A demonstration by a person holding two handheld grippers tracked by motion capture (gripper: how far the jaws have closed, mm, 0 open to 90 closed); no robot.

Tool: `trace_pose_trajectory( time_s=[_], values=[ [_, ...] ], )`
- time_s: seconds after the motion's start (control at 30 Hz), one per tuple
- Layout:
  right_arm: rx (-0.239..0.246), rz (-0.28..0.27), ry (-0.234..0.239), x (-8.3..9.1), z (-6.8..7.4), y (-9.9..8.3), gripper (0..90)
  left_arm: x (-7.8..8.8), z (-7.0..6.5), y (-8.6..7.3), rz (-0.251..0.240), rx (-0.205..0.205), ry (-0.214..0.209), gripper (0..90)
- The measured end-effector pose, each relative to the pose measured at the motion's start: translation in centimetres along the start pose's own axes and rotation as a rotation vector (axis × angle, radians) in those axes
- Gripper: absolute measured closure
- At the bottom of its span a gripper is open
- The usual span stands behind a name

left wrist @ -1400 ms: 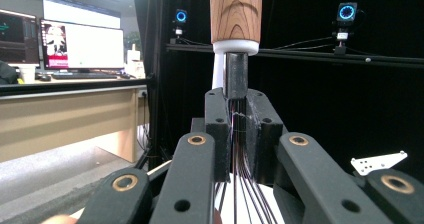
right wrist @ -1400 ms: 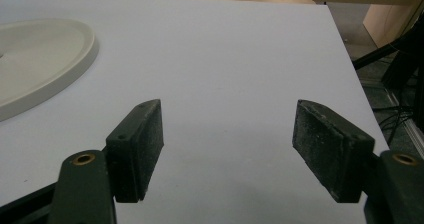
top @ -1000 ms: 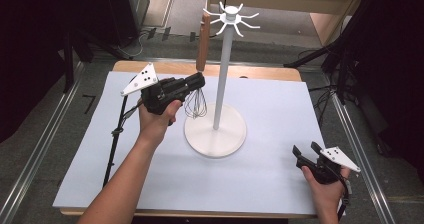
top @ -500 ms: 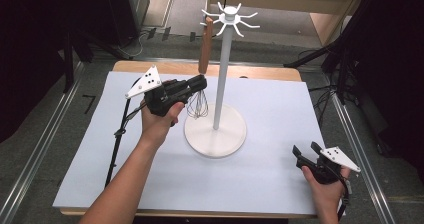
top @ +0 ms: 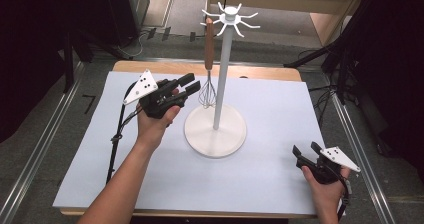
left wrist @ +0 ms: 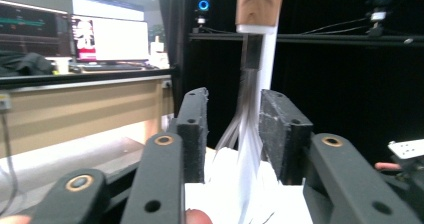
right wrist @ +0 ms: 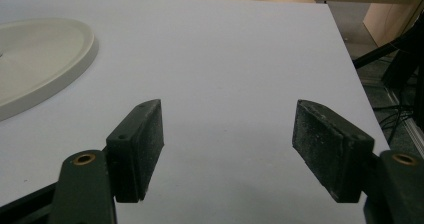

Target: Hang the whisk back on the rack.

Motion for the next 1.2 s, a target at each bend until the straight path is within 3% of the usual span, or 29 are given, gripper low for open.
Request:
trace_pose_trajectory(
  time_s=[0.27,0.5,0.67,0.8,1.2],
  values=[
    [0.002,0.001,0.0,0.0,0.0,0.0,29.8,1.2,0.2,-1.0,0.05,-0.04,0.097,49.0],
    [0.005,0.002,0.0,0.0,0.1,0.0,29.8,2.6,0.8,-2.2,0.089,-0.014,0.167,39.3],
    [0.005,0.004,-0.001,-0.1,0.1,0.0,29.8,3.6,1.2,-2.8,0.123,0.004,0.22,21.0],
    [0.006,0.004,-0.002,-0.1,0.1,0.0,29.8,4.3,1.5,-3.3,0.139,0.013,0.249,15.1],
    [0.009,0.004,-0.003,-0.1,0.1,0.0,29.7,6.9,1.8,-5.2,0.169,0.023,0.315,12.2]
  ],
)
Point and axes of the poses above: each handheld gripper's, and its own axes: x roughly backward along the jaws, y roughly out of its top, z roughly to its left, the point moved 4 cm from there along -x, roughly forward along the jaws, and after that the axes turned 9 degrees about -x, right-handed, at the moved point
